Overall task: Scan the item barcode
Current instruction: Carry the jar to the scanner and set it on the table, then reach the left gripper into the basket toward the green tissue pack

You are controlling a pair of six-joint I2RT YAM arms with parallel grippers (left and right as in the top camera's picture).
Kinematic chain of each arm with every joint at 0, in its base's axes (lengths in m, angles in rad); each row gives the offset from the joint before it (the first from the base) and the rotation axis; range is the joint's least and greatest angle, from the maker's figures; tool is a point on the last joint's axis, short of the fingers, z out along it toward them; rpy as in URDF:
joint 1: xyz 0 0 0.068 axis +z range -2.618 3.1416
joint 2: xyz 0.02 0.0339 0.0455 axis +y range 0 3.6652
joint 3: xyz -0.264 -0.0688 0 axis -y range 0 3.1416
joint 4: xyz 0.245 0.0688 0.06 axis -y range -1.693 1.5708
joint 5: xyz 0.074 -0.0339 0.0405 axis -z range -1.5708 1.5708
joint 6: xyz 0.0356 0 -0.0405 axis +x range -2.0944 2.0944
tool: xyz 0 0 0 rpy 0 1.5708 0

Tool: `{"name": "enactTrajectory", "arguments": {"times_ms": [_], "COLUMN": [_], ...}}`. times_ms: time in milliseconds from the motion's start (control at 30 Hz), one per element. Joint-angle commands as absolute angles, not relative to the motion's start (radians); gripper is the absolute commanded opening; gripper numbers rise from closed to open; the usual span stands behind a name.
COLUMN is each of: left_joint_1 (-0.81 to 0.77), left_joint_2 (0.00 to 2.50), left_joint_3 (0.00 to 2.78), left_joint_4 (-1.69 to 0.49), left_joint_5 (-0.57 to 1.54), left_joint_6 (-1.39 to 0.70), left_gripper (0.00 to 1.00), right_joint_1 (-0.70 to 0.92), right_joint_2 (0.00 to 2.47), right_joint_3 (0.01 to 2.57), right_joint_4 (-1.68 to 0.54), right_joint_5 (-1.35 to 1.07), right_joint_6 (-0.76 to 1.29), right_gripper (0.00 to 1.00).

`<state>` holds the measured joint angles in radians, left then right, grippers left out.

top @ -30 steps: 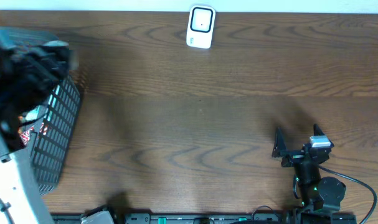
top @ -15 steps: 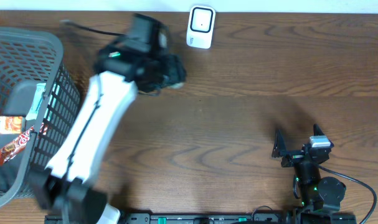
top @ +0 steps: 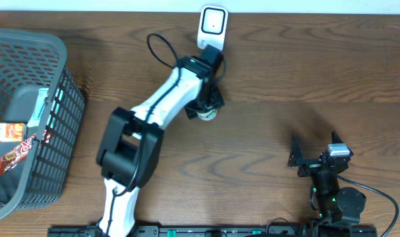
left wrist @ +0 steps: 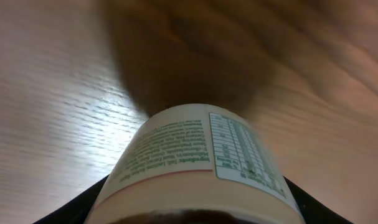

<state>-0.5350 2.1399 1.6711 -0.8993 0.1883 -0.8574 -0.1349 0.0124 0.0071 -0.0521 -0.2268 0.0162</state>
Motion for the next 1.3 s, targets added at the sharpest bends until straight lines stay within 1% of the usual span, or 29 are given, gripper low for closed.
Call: {"name": "enactTrajectory", "arguments": {"times_ms": [0,167,233,267,300,333,367,400,433,633,733,867,933,1000,1067,1133,1233,1267], "left_joint_1": [-0.570,-0.614,-0.620,-0.622,-0.621,-0.621,-0.619,-0.617,-0.614,-0.603,-0.603,-0.590,-0.558,-0.482,-0.382,-0.241,0.048,0.117], "left_joint_2": [2.183,2.229,2.235,2.235,2.235,2.231,2.227,2.221,2.214,2.079,1.961,1.773,1.675,1.559,1.467,1.375,1.273,1.260], "left_joint_3": [1.678,1.678,1.678,1.678,1.678,1.678,1.678,1.678,1.679,1.686,1.695,1.719,1.727,1.740,1.755,1.760,1.760,1.760], "left_joint_4": [-0.873,-0.851,-0.850,-0.850,-0.850,-0.850,-0.854,-0.856,-0.858,-0.857,-0.839,-0.819,-0.842,-0.910,-0.971,-1.008,-1.071,-1.089], "left_joint_5": [0.137,0.083,0.073,0.072,0.068,0.062,0.058,0.058,0.060,0.026,-0.010,-0.017,-0.051,-0.146,-0.221,-0.257,-0.227,-0.213], "left_joint_6": [-1.147,-1.402,-1.452,-1.466,-1.469,-1.469,-1.468,-1.468,-1.463,-1.346,-1.238,-0.884,-0.702,-0.610,-0.601,-0.594,-0.595,-0.595], "left_gripper": [0.61,0.61,0.61,0.63,0.69,0.73,0.88,0.97,0.99,0.98,0.98,0.98,0.98,0.98,0.98,0.98,0.98,0.98], "right_joint_1": [-0.125,-0.125,-0.125,-0.125,-0.125,-0.125,-0.125,-0.125,-0.125,-0.125,-0.125,-0.125,-0.125,-0.125,-0.125,-0.125,-0.125,-0.125], "right_joint_2": [0.009,0.009,0.009,0.009,0.009,0.009,0.009,0.009,0.009,0.009,0.009,0.009,0.009,0.009,0.009,0.009,0.009,0.009], "right_joint_3": [0.006,0.006,0.006,0.006,0.006,0.006,0.006,0.006,0.006,0.006,0.006,0.006,0.006,0.006,0.006,0.006,0.006,0.006], "right_joint_4": [-0.057,-0.057,-0.057,-0.057,-0.057,-0.057,-0.057,-0.057,-0.057,-0.057,-0.057,-0.057,-0.057,-0.057,-0.057,-0.057,-0.057,-0.057], "right_joint_5": [-0.218,-0.218,-0.218,-0.218,-0.218,-0.218,-0.218,-0.218,-0.218,-0.218,-0.218,-0.218,-0.218,-0.218,-0.218,-0.218,-0.218,-0.218], "right_joint_6": [0.029,0.029,0.029,0.029,0.029,0.029,0.029,0.029,0.029,0.030,0.029,0.029,0.029,0.029,0.029,0.029,0.029,0.029], "right_gripper": [0.99,0.99,0.99,0.99,0.99,0.99,0.99,0.99,0.99,0.99,0.99,0.99,0.99,0.99,0.99,0.99,0.99,0.99]}}
